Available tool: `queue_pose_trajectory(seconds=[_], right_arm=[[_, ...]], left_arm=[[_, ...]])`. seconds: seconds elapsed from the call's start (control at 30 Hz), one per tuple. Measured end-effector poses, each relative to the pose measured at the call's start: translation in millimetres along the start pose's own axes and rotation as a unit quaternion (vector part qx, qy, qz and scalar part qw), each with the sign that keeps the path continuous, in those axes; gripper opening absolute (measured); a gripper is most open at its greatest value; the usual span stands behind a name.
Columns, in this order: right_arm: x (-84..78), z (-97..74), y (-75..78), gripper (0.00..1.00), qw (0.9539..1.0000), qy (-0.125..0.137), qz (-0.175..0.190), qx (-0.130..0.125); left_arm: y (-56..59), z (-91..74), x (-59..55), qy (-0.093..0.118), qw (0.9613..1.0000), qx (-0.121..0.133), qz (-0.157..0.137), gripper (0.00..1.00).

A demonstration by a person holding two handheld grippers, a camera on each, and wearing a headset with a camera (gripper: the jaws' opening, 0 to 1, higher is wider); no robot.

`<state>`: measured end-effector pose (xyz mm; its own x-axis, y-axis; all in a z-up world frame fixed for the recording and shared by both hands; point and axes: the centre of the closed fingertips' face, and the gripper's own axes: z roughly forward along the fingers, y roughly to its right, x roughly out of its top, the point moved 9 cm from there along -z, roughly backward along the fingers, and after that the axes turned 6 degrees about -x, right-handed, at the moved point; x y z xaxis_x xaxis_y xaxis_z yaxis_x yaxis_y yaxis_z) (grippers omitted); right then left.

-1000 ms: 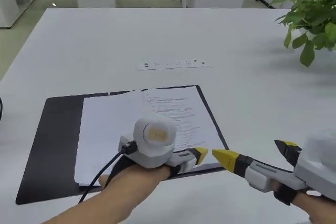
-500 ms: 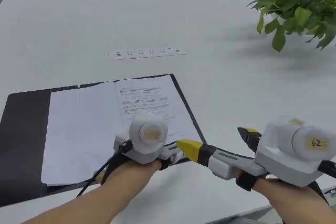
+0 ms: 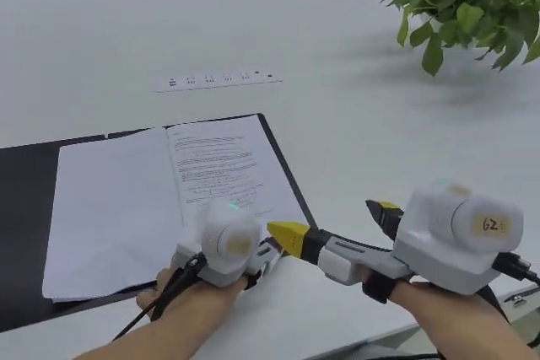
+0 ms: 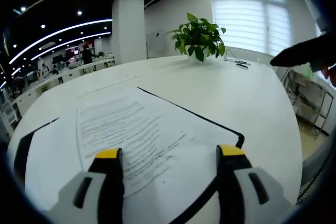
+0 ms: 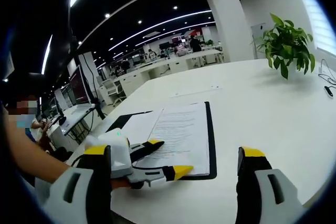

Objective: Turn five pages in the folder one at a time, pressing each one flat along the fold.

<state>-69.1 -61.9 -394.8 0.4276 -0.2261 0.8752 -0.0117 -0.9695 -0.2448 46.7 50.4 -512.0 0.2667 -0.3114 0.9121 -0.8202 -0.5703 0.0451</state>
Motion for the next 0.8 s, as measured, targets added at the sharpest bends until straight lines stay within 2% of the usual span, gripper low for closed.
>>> queue_pose_trajectory(seconds=[0.17,0.43,0.8], right_arm=[[-0.9,0.9,-0.6,1.0,1.0,-0.004,-0.001,0.002],[-3.1,0.9,-2.1,1.0,0.9999,-0.007,-0.007,0.005],[-6.9,3.4,-6.2,1.0,0.9995,-0.02,-0.02,0.013]], left_arm=[[-1.9,0.7,-0.5,0.009,1.0,-0.004,0.0,0.72],[-2.8,0.2,-0.7,0.011,0.9999,-0.006,-0.002,0.7],[-9.0,-3.6,-0.8,0.014,0.9999,-0.002,0.0,0.55]])
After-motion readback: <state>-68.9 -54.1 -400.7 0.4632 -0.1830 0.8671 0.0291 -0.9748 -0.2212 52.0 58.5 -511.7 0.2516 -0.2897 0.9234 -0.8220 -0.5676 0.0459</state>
